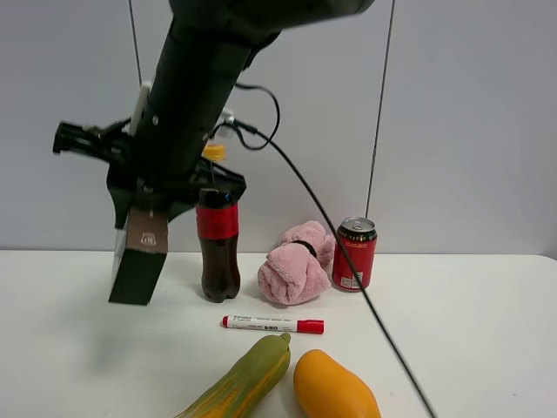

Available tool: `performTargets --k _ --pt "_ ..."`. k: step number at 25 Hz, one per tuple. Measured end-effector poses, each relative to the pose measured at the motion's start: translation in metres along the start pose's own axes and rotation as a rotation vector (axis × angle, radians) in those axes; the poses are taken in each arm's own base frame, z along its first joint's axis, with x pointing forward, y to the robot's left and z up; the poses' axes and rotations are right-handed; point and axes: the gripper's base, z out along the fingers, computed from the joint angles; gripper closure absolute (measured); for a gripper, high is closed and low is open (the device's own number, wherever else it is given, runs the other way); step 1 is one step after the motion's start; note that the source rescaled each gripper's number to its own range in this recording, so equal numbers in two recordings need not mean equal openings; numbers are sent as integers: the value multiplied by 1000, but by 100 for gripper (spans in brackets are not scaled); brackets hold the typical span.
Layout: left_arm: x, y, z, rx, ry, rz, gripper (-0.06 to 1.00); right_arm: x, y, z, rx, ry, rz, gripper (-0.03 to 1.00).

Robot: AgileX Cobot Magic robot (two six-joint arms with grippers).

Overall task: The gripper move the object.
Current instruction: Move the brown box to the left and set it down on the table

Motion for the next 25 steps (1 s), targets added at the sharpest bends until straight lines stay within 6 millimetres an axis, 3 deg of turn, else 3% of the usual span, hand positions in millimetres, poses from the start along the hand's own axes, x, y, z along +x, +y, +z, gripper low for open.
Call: performTargets --k 4,13,25 --pt "0 0 0 0 0 0 -6 8 0 30 28 23 59 96" --pt "0 0 0 0 0 0 -6 11 -7 41 121 0 169 96" --pt "0 0 0 0 0 0 -6 30 -28 67 330 137 214 96"
